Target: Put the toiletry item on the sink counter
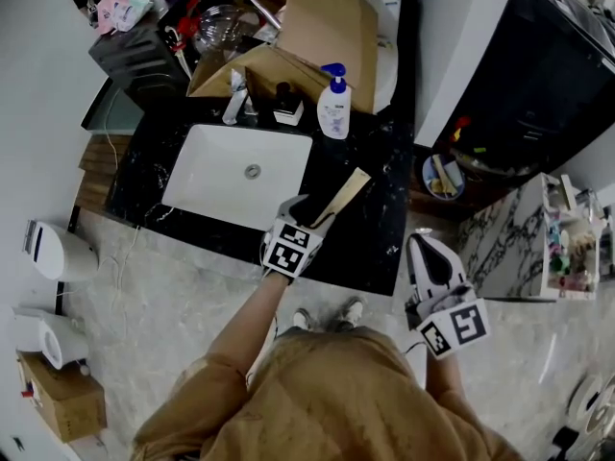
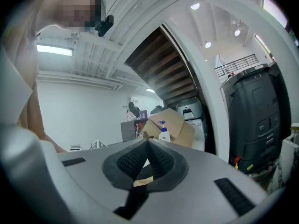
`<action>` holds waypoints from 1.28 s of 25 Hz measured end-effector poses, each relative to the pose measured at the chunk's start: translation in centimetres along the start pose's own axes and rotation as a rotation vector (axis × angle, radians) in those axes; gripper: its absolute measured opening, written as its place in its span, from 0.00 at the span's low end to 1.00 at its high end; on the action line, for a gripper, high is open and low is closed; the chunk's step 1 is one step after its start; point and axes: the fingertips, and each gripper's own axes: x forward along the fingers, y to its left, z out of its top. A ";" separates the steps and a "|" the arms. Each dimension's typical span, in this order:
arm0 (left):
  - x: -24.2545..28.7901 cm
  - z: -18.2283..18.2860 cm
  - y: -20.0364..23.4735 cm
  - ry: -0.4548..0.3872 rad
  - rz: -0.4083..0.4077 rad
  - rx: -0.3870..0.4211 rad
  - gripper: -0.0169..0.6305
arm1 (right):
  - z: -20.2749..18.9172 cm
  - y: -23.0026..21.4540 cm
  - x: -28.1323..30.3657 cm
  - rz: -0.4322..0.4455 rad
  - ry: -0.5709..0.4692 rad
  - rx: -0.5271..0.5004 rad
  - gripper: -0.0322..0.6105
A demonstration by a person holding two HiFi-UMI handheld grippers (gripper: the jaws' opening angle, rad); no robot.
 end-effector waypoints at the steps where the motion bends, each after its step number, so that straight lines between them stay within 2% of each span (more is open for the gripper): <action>1: -0.4 0.0 0.2 -0.009 0.000 -0.007 0.42 | 0.0 0.4 0.1 0.001 0.000 -0.003 0.05; 10: -4.3 1.5 2.2 -0.100 0.018 -0.037 0.39 | 0.8 2.5 1.3 -0.007 -0.006 -0.020 0.05; 15: -7.2 3.8 3.4 -0.197 0.049 -0.037 0.15 | 1.1 3.1 1.8 -0.017 -0.010 -0.032 0.05; 18: -8.9 4.9 4.3 -0.254 0.061 -0.050 0.05 | 1.5 3.1 2.1 -0.024 -0.017 -0.044 0.05; 24: -13.1 8.1 5.8 -0.399 0.077 -0.067 0.03 | 2.4 2.2 2.7 -0.045 -0.030 -0.056 0.05; 32: -20.1 11.5 8.5 -0.574 0.153 -0.083 0.03 | 3.7 1.2 3.9 -0.055 -0.049 -0.070 0.05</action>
